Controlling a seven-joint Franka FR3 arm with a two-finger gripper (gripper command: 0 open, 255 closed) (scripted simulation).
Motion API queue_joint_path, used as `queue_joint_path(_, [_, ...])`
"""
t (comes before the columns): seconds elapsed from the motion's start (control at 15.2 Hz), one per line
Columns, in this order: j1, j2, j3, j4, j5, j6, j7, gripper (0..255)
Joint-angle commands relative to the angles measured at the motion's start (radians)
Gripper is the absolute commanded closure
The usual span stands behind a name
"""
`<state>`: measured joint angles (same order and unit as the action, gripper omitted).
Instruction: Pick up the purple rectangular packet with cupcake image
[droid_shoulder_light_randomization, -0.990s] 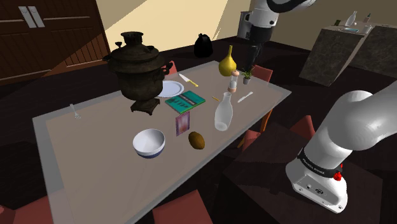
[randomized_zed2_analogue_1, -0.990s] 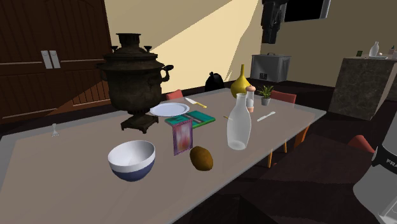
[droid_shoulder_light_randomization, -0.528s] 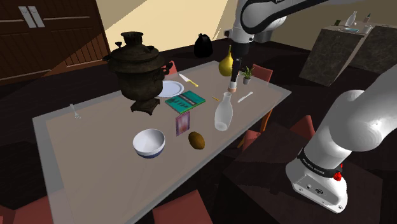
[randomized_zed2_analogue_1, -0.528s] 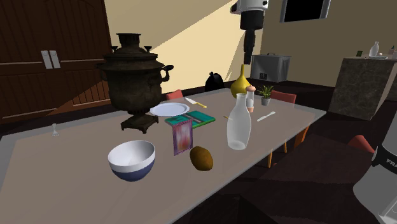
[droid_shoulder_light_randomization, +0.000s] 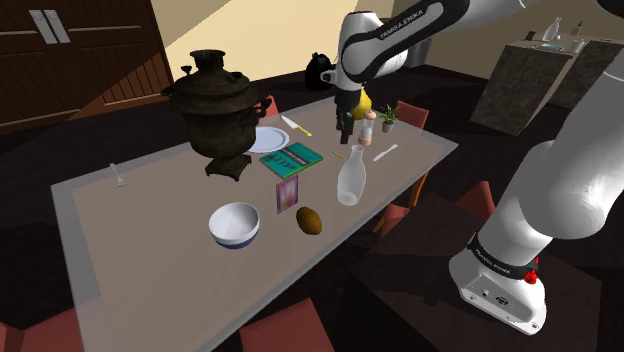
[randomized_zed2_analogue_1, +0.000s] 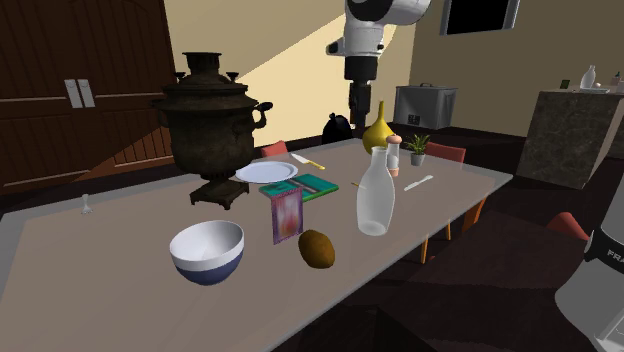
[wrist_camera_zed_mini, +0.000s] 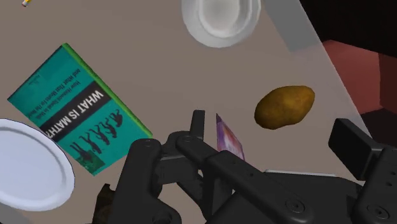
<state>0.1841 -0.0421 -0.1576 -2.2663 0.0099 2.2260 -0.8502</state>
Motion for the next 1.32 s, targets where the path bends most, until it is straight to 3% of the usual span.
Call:
queue_joint_path(0.0, [0.011, 0.082, 0.007, 0.042, 0.017, 0.04, -0.074, 0])
queue_joint_path(0.46, [0.029, 0.321, 0.063, 0.185, 0.048, 0.135, -0.29, 0])
queue_joint_path(0.99, [0.047, 0.571, 0.144, 0.366, 0.024, 0.206, -0.483, 0])
queue_joint_path(1.25, [0.047, 0.606, 0.146, 0.371, 0.024, 0.235, -0.487, 0])
